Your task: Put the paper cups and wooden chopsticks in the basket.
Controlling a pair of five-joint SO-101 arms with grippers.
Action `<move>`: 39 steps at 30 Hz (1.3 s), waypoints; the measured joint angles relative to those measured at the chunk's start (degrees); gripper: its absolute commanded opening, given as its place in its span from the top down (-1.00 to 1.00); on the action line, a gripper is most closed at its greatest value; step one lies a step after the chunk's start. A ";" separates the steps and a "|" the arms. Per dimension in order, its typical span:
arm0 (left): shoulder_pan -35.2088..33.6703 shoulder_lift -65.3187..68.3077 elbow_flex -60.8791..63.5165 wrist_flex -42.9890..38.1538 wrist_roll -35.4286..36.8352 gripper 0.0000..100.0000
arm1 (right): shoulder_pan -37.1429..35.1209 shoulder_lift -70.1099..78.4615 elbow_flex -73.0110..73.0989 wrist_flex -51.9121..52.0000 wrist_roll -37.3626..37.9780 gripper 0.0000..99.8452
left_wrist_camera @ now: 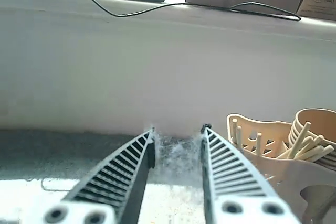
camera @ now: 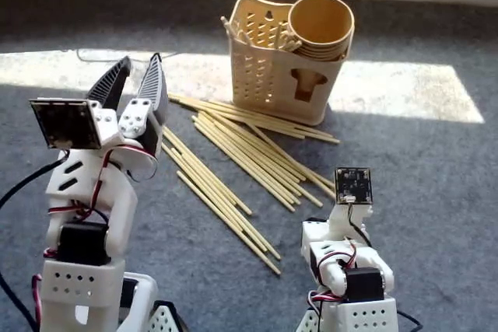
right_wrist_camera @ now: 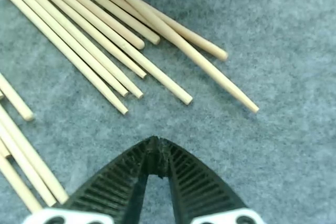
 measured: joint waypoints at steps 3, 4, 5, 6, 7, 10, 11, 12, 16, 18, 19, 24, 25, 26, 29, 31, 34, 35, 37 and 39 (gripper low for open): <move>-1.58 -1.14 1.93 2.64 0.00 0.70 | 0.00 0.00 0.00 0.00 0.00 0.99; -1.93 -1.23 2.11 3.78 0.00 0.70 | 0.00 0.00 0.00 0.00 0.00 0.99; -2.29 -1.41 2.20 5.19 0.00 0.70 | 0.00 0.00 0.00 0.00 0.00 0.99; -2.64 -1.49 2.20 6.59 0.00 0.70 | 0.00 0.00 0.00 0.00 0.00 0.99; -2.99 -1.58 2.20 8.00 0.00 0.70 | 0.00 0.00 0.00 0.00 0.00 0.99; -3.08 -1.67 2.20 12.22 0.00 0.70 | 0.00 0.00 0.00 0.00 0.00 0.99; -3.08 -1.67 2.20 13.63 0.00 0.70 | 0.00 0.00 0.00 0.00 0.00 0.99; -3.08 -1.67 2.20 14.95 0.00 0.70 | 0.00 0.00 0.00 0.00 0.00 0.99; -3.08 -1.67 2.20 19.78 0.00 0.70 | 0.00 0.00 0.00 0.00 0.00 0.99; -3.08 -1.67 2.20 22.07 0.00 0.70 | 0.00 0.00 0.00 0.00 0.00 0.99; -3.08 -1.67 2.20 23.12 0.00 0.70 | 0.00 0.00 0.00 0.00 0.00 0.99; -3.08 -1.67 5.36 26.99 0.00 0.70 | 0.00 0.00 0.00 0.00 0.00 0.99; -3.08 -1.67 6.07 27.16 0.00 0.70 | 0.00 0.00 0.00 0.00 0.00 0.99; -3.08 -1.67 7.12 27.25 0.00 0.70 | 0.00 0.00 0.00 0.00 0.00 0.99; -3.08 -1.67 10.46 27.34 -2.02 0.70 | 0.00 0.00 0.00 0.00 0.00 0.99; -3.08 -1.67 12.22 27.34 -3.34 0.70 | 0.00 0.00 0.00 0.00 0.00 0.99; -3.08 -1.67 13.89 27.34 -3.96 0.70 | 0.00 0.00 0.00 0.00 0.00 0.99; -3.08 -1.67 14.33 27.34 -3.96 0.69 | 0.00 0.00 0.00 0.00 0.00 0.99; -3.08 -1.67 14.86 27.34 -3.96 0.63 | 0.00 0.00 0.00 0.00 0.00 0.99; -3.08 -1.67 14.86 28.48 -3.96 0.53 | 0.00 0.00 0.00 0.00 0.00 0.99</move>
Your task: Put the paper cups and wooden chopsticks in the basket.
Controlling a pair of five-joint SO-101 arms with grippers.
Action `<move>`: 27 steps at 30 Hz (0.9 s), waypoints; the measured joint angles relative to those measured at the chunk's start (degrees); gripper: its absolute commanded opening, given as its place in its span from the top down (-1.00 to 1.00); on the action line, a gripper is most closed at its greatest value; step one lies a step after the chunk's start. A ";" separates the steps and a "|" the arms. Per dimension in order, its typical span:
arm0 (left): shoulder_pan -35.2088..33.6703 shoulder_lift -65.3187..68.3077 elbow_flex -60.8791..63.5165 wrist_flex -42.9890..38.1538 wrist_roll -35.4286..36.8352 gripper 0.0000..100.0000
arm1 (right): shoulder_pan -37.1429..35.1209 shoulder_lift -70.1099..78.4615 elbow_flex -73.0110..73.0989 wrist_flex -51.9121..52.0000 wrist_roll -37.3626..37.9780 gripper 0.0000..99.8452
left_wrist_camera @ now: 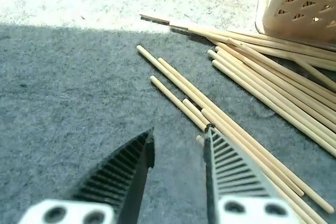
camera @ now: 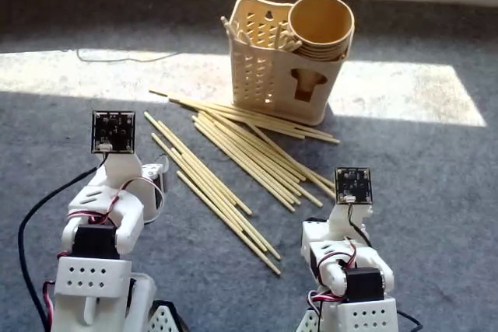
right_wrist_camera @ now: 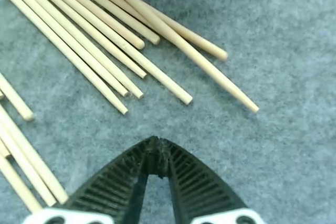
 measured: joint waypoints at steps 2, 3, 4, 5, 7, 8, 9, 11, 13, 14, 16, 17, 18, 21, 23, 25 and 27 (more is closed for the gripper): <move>-0.09 0.00 0.00 1.93 0.00 0.50 | 0.00 0.00 0.00 0.00 0.00 0.99; -0.09 0.00 0.00 2.81 0.00 0.50 | 0.00 0.00 0.00 0.00 0.00 0.99; -0.09 0.00 0.00 3.60 0.00 0.50 | 0.00 0.00 0.00 0.00 0.00 0.99; -0.09 0.00 0.00 4.04 0.00 0.50 | 0.00 0.00 0.00 0.00 0.00 0.99; -0.09 0.00 0.00 4.48 0.00 0.50 | 0.00 0.00 0.00 0.00 0.00 0.99; -0.09 0.00 0.00 4.48 0.00 0.50 | 0.00 0.00 0.00 0.00 0.00 0.99; -0.09 0.00 0.00 4.66 0.00 0.50 | 0.00 0.00 0.00 0.00 0.00 0.99; -0.09 0.00 0.00 4.75 0.00 0.50 | 0.00 0.00 0.00 0.00 0.00 0.99; -0.09 0.00 0.18 4.75 0.00 0.50 | 0.00 0.00 0.00 0.00 0.00 0.99; -0.09 0.00 0.79 4.75 0.00 0.50 | 0.00 0.00 0.00 0.00 0.00 0.99; -0.09 0.00 1.85 4.75 0.00 0.50 | 0.00 0.00 0.00 0.00 0.00 0.99; 0.00 0.00 2.20 4.75 0.00 0.50 | 0.00 0.00 0.00 0.00 0.00 0.99; 0.00 0.00 2.46 4.75 0.00 0.50 | 0.00 0.00 0.00 0.00 0.00 0.99; 0.00 0.00 2.46 4.75 0.00 0.50 | 0.00 0.00 0.00 0.00 0.00 0.99; 0.00 0.00 2.46 4.75 0.00 0.50 | 0.00 0.00 0.00 0.00 0.00 0.99; 0.00 0.00 2.46 4.75 0.00 0.50 | 0.00 0.00 0.00 0.00 0.00 0.99; 0.00 0.00 2.46 4.75 0.00 0.50 | 0.00 0.00 0.00 0.00 0.00 0.99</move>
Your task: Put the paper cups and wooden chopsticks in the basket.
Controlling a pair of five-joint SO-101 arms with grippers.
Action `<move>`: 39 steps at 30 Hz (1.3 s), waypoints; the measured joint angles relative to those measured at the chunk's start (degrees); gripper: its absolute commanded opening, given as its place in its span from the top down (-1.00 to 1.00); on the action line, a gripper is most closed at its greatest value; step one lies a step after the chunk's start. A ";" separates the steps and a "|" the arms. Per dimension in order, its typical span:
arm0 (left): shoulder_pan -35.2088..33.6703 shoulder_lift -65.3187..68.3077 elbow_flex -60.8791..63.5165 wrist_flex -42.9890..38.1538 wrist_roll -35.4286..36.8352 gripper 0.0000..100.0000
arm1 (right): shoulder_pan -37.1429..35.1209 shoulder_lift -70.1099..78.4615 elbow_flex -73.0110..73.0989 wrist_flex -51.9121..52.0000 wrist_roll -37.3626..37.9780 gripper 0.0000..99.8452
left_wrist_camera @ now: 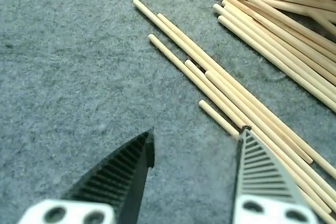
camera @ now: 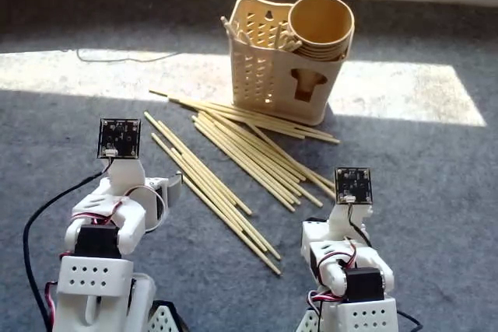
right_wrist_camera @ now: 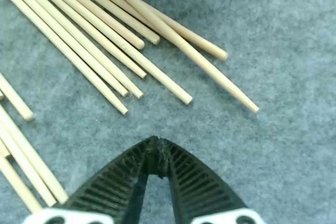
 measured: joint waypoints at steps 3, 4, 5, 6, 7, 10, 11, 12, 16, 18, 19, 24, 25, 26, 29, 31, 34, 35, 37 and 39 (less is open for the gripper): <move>0.00 0.00 0.00 0.00 0.00 0.50 | 0.00 0.00 0.00 0.00 0.00 0.99; 0.00 0.00 0.00 0.00 0.00 0.50 | 0.00 0.00 0.00 0.00 0.00 0.99; 0.00 0.00 0.00 0.00 0.00 0.50 | 0.00 0.00 0.00 0.00 0.00 0.99; 0.00 0.00 0.00 0.00 0.00 0.50 | 0.00 0.00 0.00 0.00 0.00 0.99; 0.00 0.00 0.00 0.00 0.00 0.50 | 0.00 0.00 0.00 0.00 0.00 0.99; 0.00 0.00 0.00 0.00 0.00 0.50 | 0.00 0.00 0.00 0.00 0.00 0.99; 0.00 0.00 0.00 0.00 0.00 0.50 | 0.00 0.00 0.00 0.00 0.00 0.99; 0.00 0.00 0.00 0.00 0.00 0.50 | 0.00 0.00 0.00 0.00 0.00 0.99; 0.00 0.00 0.00 0.00 0.00 0.50 | 0.00 0.00 0.00 0.00 0.00 0.99; 0.00 0.00 0.00 0.00 0.00 0.50 | 0.00 0.00 0.00 0.00 0.00 0.99; 0.00 0.00 0.00 0.00 0.00 0.50 | 0.00 0.00 0.00 0.00 0.00 0.99; 0.00 0.00 0.00 0.00 0.00 0.50 | 0.00 0.00 0.00 0.00 0.00 0.99; 0.00 0.00 0.00 0.00 0.00 0.50 | 0.00 0.00 0.00 0.00 0.00 0.99; 0.00 0.00 0.00 0.00 0.00 0.50 | 0.00 0.00 0.00 0.00 0.00 0.99; 0.00 0.00 0.00 0.00 0.00 0.50 | 0.00 0.00 0.00 0.00 0.00 0.99; 0.00 0.00 0.00 0.00 0.00 0.50 | 0.00 0.00 0.00 0.00 0.00 0.99; 0.00 0.00 0.00 0.00 0.00 0.50 | 0.00 0.00 0.00 0.00 0.00 0.99; 0.00 0.00 0.00 0.00 0.00 0.50 | 0.00 0.00 0.00 0.00 0.00 0.99; 0.00 0.00 0.00 0.00 0.00 0.50 | 0.00 0.00 0.00 0.00 0.00 0.99; 0.00 0.00 0.00 0.00 0.00 0.50 | 0.00 0.00 0.00 0.00 0.00 0.99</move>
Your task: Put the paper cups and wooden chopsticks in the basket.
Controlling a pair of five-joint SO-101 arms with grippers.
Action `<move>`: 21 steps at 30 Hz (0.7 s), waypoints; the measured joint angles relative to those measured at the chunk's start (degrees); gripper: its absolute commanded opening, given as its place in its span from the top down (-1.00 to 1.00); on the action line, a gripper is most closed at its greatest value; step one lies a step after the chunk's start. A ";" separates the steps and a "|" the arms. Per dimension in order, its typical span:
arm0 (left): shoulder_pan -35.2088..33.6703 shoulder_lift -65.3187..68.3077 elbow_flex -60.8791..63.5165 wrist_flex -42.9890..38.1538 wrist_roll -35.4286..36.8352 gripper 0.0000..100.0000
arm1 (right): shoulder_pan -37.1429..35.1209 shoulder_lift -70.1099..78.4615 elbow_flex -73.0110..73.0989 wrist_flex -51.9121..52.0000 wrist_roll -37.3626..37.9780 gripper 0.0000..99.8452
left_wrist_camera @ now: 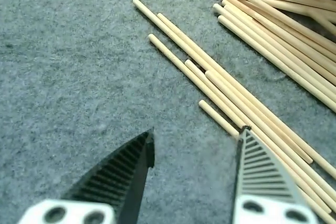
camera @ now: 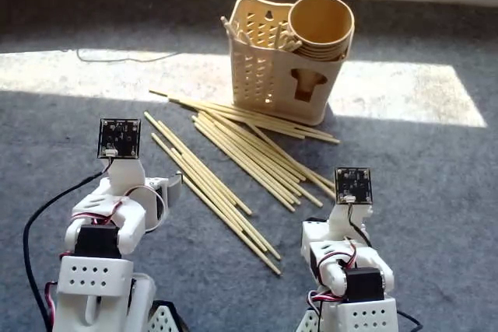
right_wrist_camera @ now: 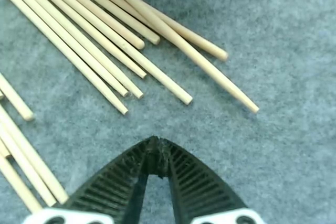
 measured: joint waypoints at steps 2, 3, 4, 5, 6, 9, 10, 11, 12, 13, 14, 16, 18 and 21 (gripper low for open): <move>0.00 0.00 0.00 0.00 0.00 0.50 | 0.00 0.00 0.00 0.00 0.00 0.99; 0.00 0.00 0.00 0.00 0.00 0.50 | 0.00 0.00 0.00 0.00 0.00 0.99; 0.00 0.00 0.00 0.00 0.00 0.50 | 0.00 0.00 0.00 0.00 0.00 0.99; 0.00 0.00 0.00 0.00 0.00 0.50 | 0.00 0.00 0.00 0.00 0.00 0.99; 0.00 0.00 0.00 0.00 0.00 0.50 | 0.00 0.00 0.00 0.00 0.00 0.99; 0.00 0.00 0.00 0.00 0.00 0.50 | 0.00 0.00 0.00 0.00 0.00 0.99; 0.00 0.00 0.00 0.00 0.00 0.50 | 0.00 0.00 0.00 0.00 0.00 0.99; 0.00 0.00 0.00 0.00 0.00 0.50 | 0.00 0.00 0.00 0.00 0.00 0.99; 0.00 0.00 0.00 0.00 0.00 0.50 | 0.00 0.00 0.00 0.00 0.00 0.99; 0.00 0.00 0.00 0.00 0.00 0.50 | 0.00 0.00 0.00 0.00 0.00 0.99; 0.00 0.00 0.00 0.00 0.00 0.50 | 0.00 0.00 0.00 0.00 0.00 0.99; 0.00 0.00 0.00 0.00 0.00 0.50 | 0.00 0.00 0.00 0.00 0.00 0.99; 0.00 0.00 0.00 0.00 0.00 0.50 | 0.00 0.00 0.00 0.00 0.00 0.99; 0.00 0.00 -1.85 1.93 0.00 0.50 | 0.00 0.00 0.00 0.00 0.00 0.99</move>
